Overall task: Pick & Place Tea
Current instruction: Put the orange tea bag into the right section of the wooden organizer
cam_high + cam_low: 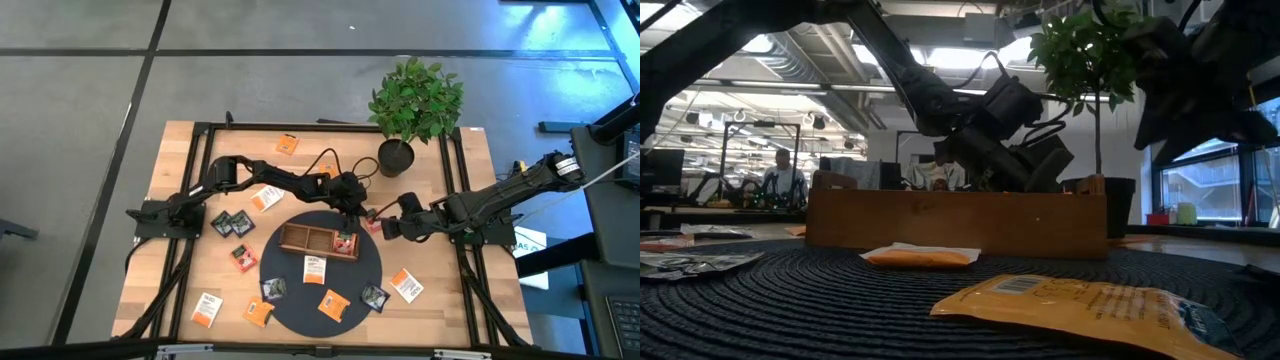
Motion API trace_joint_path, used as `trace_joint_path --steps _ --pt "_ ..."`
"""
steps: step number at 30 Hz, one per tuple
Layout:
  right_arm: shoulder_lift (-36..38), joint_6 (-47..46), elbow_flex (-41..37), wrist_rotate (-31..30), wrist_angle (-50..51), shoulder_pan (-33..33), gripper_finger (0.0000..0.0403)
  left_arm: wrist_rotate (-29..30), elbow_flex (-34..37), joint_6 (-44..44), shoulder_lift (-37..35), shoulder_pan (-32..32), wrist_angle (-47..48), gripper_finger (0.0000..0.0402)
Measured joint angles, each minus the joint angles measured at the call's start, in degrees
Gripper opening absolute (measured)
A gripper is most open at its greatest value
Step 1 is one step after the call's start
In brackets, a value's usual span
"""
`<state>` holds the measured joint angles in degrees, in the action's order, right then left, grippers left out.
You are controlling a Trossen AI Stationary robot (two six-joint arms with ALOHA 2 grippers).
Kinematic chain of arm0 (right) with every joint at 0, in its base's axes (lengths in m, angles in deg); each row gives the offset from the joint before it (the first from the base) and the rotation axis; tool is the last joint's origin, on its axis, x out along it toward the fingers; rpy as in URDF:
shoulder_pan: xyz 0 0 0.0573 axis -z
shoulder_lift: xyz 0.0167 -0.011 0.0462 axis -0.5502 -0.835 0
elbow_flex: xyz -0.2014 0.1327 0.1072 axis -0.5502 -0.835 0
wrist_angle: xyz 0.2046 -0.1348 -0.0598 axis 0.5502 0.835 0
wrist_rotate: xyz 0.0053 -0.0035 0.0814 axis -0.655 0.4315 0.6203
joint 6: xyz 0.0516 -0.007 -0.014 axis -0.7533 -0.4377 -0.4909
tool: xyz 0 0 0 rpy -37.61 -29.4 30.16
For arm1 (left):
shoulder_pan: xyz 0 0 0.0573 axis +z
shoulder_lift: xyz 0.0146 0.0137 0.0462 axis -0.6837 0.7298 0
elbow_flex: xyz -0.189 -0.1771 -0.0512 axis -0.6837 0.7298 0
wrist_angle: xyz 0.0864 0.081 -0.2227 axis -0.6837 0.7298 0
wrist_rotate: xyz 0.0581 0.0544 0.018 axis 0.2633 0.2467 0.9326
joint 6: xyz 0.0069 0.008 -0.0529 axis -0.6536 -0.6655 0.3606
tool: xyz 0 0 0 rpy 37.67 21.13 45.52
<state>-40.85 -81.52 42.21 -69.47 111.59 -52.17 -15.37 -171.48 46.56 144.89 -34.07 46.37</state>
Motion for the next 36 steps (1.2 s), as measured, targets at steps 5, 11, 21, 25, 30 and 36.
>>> trace_joint_path --steps 5,11,21,25,30,36 --pt "-0.36 -3.17 0.0 -0.21 1.2 0.0 0.0198 -0.94 0.02 0.09 0.0 0.06 -0.13 0.0003" --pt "-0.53 -3.2 0.0 -3.11 1.13 0.04 0.0259 -1.75 0.09 0.48 0.04 0.09 -0.37 0.0002" --pt "-1.83 -15.67 -14.39 0.02 -17.85 0.19 0.0261 -2.61 0.13 0.57 0.04 0.2 -0.43 0.0003" --pt "-2.3 -16.53 -20.03 -1.62 -27.24 1.75 0.0257 -3.4 0.15 1.35 0.07 0.2 -0.42 0.0002" --pt "-2.25 -17.94 -22.49 -1.1 -29.33 4.15 0.0247 -3.76 0.17 1.87 0.07 0.2 -0.46 0.0002" --pt "-2.27 -14.75 -23.23 1.8 -31.95 7.02 0.0227 -5.34 0.22 3.51 0.15 0.48 -1.07 0.0002"
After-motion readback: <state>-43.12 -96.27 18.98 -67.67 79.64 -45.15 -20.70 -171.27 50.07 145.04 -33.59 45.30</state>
